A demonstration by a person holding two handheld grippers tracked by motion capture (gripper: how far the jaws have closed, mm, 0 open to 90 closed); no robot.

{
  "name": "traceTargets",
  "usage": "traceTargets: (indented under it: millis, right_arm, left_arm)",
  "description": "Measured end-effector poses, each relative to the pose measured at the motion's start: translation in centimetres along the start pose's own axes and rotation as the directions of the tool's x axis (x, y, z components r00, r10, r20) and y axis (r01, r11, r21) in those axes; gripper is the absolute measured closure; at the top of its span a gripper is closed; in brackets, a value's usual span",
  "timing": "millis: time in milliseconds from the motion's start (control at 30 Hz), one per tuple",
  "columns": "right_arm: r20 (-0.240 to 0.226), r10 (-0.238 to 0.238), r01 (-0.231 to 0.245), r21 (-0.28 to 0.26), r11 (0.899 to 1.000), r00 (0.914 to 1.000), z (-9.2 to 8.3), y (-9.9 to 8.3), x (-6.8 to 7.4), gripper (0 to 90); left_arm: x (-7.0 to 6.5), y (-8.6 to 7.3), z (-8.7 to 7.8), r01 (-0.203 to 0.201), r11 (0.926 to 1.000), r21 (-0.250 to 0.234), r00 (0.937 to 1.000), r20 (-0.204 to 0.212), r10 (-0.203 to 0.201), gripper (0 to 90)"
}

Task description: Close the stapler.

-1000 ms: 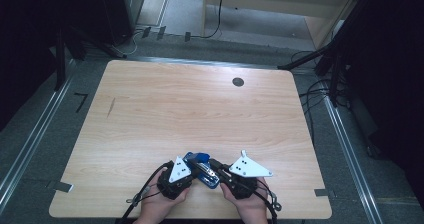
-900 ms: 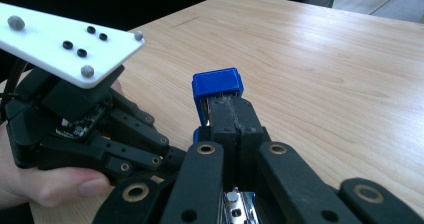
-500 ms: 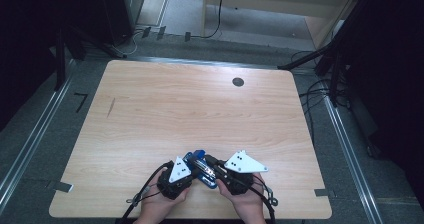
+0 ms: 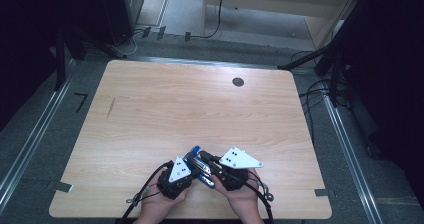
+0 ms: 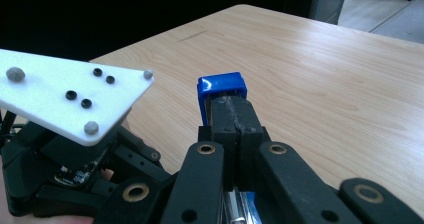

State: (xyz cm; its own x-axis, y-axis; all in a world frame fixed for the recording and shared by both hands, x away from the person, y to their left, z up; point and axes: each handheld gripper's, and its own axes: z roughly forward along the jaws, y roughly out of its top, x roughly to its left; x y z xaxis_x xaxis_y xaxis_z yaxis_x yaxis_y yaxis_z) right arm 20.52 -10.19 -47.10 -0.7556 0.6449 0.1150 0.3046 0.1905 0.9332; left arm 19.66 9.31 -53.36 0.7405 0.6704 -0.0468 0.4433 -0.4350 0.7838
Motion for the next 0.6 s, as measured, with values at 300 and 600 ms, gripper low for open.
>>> traceTargets:
  millis: [300,600]
  right_arm:
    - [-0.012,-0.006,0.006,-0.003,1.0,0.9999,0.7,0.5,-0.1,90.0]
    - [-0.018,-0.006,0.005,-0.007,1.0,0.9998,1.3,0.8,-0.1,90.0]
  left_arm:
    - [0.0,0.0,0.0,0.003,1.0,-0.002,1.0,0.0,-0.003,90.0]
    - [0.0,0.0,0.0,0.002,1.0,-0.002,1.0,0.0,-0.002,90.0]
